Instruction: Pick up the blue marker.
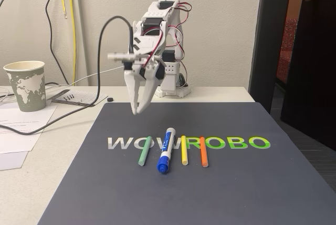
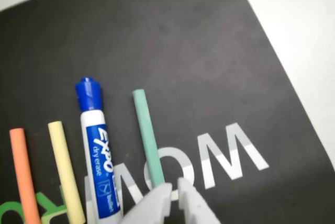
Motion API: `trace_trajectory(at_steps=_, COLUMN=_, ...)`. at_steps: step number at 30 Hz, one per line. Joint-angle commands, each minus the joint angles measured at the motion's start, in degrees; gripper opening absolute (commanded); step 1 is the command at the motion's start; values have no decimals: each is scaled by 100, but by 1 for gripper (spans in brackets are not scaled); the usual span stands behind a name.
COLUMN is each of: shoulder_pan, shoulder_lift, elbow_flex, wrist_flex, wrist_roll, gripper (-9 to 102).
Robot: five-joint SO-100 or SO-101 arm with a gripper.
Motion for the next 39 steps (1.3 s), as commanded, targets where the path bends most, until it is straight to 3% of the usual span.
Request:
trace_trajectory(at_steps=1, shoulder_pan=-114, shoulder_lift=-202, elbow_flex=-1028, wrist_flex=1037, wrist_roll=237, gripper=0)
trace_trajectory(at_steps=9, shoulder_pan=-378, shoulder_lift=-519, elbow_flex=-1512, wrist_flex=1898, wrist_roll=703, gripper=0)
trace_trajectory(at_steps=15, shoulder_pan=-589, shoulder_lift=-1608, elbow_flex=-3445, wrist_flex=4008, wrist_roll=932, gripper=0)
trace_trajectory(at_steps=33, shoulder_pan=-949, shoulder_lift=-1767, elbow_flex=-3480, wrist_flex=3955, wrist_roll=1037, gripper=3)
trace_trajectory(at_steps=39, shoulder_pan=-967, shoulder_lift=-2426, elbow_flex=-4553, wrist_flex=4702, wrist_roll=1011, gripper=3)
